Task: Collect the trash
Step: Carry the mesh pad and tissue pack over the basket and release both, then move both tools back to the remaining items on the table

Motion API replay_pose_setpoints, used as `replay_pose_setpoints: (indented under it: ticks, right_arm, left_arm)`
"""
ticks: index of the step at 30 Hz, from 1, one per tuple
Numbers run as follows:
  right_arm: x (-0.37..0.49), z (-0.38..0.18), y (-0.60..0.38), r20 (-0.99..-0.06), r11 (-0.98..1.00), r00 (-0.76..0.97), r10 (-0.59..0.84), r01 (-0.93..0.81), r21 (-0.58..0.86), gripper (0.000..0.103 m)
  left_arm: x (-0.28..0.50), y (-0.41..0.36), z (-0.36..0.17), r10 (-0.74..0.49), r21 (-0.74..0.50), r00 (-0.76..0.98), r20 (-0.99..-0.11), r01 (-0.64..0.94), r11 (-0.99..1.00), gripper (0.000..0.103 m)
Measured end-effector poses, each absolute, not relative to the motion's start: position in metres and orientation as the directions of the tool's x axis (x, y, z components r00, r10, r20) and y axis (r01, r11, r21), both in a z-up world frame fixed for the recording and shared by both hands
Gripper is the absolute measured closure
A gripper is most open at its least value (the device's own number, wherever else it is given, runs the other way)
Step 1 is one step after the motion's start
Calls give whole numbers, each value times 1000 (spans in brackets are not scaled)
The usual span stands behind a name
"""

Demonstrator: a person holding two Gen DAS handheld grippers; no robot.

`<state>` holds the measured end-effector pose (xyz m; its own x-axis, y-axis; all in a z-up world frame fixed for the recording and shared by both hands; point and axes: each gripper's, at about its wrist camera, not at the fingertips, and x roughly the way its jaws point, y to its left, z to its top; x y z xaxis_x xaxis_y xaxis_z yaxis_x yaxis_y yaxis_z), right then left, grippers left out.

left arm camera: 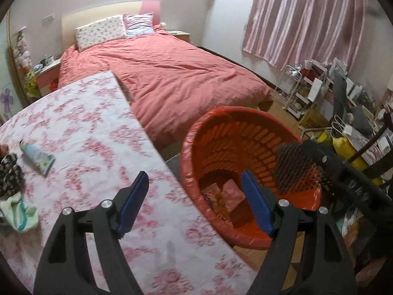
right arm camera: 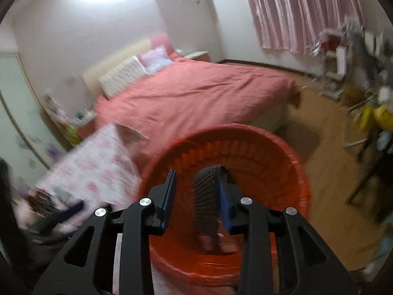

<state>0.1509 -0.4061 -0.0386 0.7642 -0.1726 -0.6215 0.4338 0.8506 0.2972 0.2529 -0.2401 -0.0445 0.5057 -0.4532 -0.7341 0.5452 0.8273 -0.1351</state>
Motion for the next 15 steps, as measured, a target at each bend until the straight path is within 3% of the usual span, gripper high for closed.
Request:
replay_pose_setpoints:
  ticks: [4,6,15]
  right_arm:
    - [150,-44,-406,-649,848,745,-154,437,300,70]
    - [154,-47,-402,-681,857,704,-203,464,225,71]
    - [150,-28,-372,-650,887,741,-167,400,229,71]
  left_arm:
    - [251,-222,-36,-445,-133,533,-720,524,842,27]
    - [250,-214,-34,-438,-128,545,-715,513,849,27]
    - [237,-161,-19,-388,-108,609,-692,444,890,27]
